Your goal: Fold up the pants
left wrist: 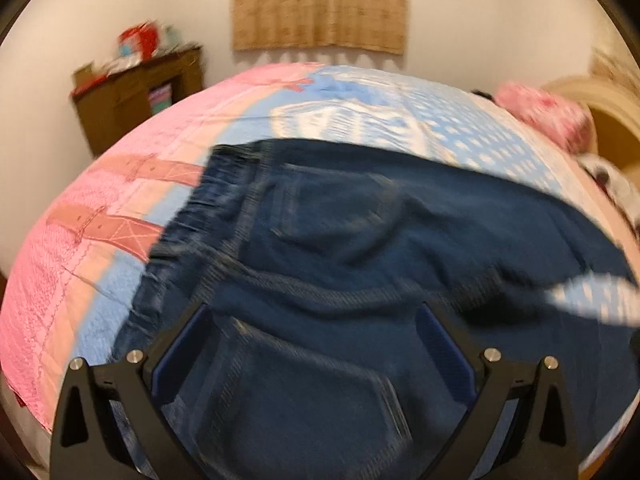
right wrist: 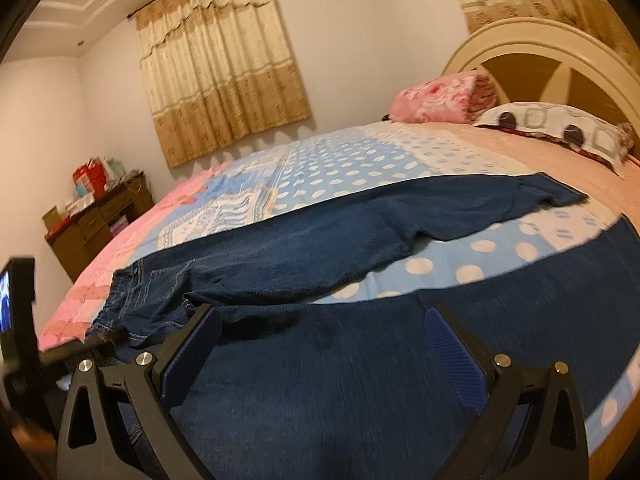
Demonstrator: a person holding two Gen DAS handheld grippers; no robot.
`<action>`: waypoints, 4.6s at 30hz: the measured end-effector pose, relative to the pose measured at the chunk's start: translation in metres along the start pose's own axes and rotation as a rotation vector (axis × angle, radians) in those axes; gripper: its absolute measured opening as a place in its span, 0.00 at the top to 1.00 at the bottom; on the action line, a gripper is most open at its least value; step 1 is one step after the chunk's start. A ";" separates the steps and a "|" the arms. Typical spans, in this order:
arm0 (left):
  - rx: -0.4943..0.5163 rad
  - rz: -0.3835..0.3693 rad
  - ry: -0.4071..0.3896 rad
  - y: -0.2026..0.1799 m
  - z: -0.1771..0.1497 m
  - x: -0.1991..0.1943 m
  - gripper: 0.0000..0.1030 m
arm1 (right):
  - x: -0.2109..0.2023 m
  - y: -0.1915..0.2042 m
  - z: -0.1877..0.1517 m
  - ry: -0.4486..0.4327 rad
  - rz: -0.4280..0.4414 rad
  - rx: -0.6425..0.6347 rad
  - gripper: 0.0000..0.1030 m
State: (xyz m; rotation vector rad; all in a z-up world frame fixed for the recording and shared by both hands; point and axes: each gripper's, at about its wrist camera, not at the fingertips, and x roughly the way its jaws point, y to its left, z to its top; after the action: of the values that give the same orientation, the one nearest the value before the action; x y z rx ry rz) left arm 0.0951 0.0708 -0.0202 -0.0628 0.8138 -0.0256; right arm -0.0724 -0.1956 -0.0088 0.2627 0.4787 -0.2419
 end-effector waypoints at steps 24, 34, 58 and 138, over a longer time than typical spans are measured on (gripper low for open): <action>-0.267 0.151 0.183 -0.062 0.153 0.147 0.13 | 0.075 -0.015 0.025 0.066 0.095 -0.025 0.01; 0.348 0.041 0.175 -0.109 0.169 0.179 0.20 | 0.077 -0.059 0.025 0.076 0.026 0.004 0.01; 0.687 -0.192 0.138 -0.096 0.143 0.193 0.94 | 0.101 -0.072 0.012 0.161 -0.012 0.108 0.01; -0.528 -0.618 -0.259 0.032 0.018 0.039 0.52 | 0.189 0.092 0.014 0.479 0.982 0.513 0.93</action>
State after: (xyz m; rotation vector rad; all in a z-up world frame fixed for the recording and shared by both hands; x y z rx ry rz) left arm 0.1355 0.1019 -0.0384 -0.7999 0.4993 -0.3787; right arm 0.1227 -0.1449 -0.0698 1.0298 0.6995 0.6872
